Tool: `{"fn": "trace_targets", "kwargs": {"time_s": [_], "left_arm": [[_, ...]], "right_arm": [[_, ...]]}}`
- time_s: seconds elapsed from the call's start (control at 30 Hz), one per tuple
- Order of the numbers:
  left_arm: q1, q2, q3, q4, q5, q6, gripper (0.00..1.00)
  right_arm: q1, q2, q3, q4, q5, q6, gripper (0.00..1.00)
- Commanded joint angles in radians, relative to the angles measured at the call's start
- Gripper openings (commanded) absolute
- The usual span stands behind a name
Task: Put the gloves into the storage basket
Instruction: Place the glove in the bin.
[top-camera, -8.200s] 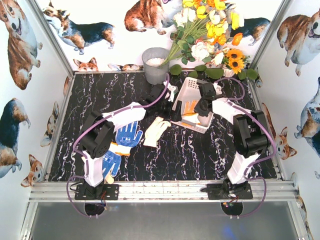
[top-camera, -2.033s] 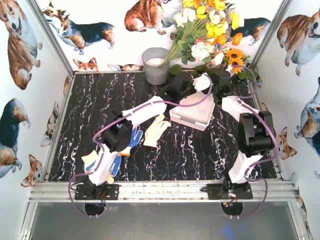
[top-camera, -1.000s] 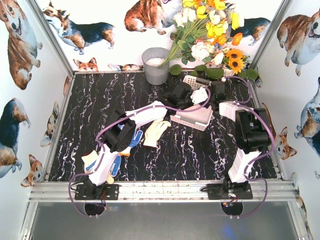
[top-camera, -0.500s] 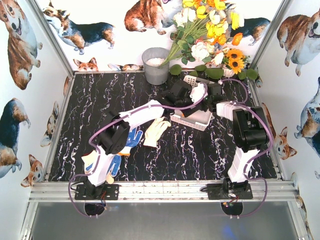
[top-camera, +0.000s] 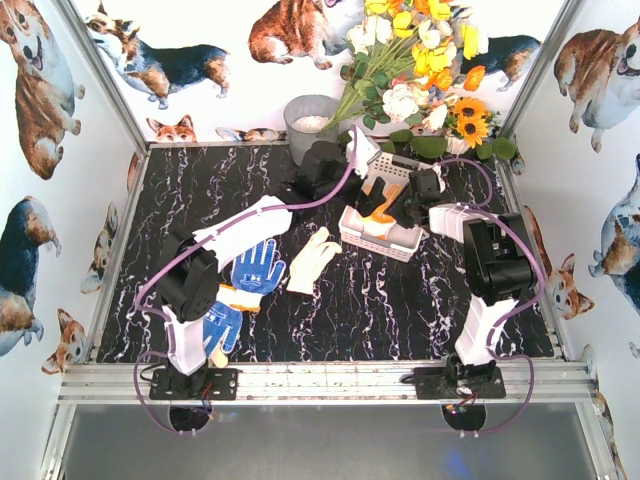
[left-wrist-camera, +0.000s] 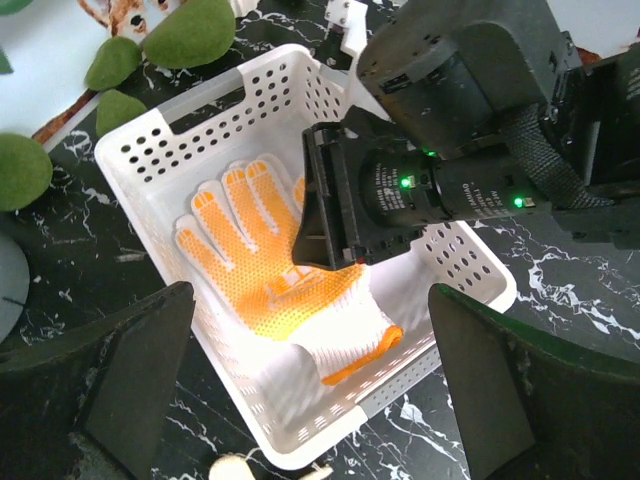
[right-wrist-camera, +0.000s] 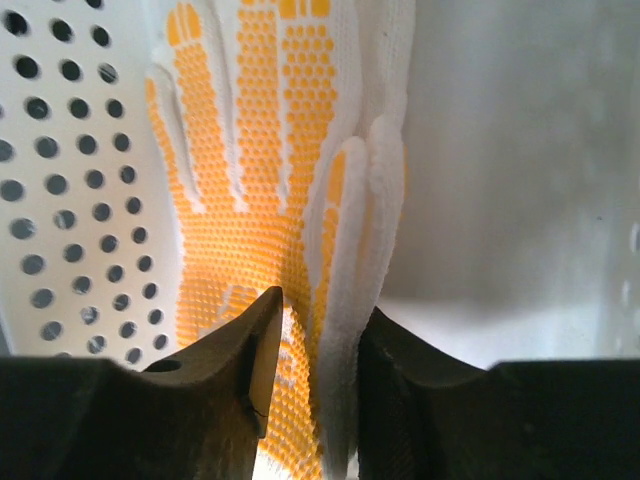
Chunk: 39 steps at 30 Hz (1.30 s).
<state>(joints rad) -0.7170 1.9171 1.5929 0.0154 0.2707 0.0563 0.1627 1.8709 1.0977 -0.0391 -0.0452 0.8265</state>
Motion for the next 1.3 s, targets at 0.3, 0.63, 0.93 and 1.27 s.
{"fn": "trace_targets", "kwargs": {"time_s": [0.3,0.63,0.93,1.27], "left_arm": [[0.033,-0.103,-0.094,0.036,-0.088,-0.132,0.97],[0.066,-0.144,-0.163,0.028,-0.147,-0.256,0.97],[0.09,-0.242,-0.331,0.062,-0.192,-0.323,0.97],[0.117,-0.332,-0.438,0.044,-0.226,-0.347,0.97]], "right_arm": [[0.025,-0.133,0.122,-0.278,0.135,-0.141,0.53],[0.103,-0.25,0.146,-0.378,0.279,-0.289,0.5],[0.104,-0.153,0.146,-0.333,-0.016,-0.325,0.28],[0.104,0.028,0.28,-0.353,-0.124,-0.345,0.17]]}}
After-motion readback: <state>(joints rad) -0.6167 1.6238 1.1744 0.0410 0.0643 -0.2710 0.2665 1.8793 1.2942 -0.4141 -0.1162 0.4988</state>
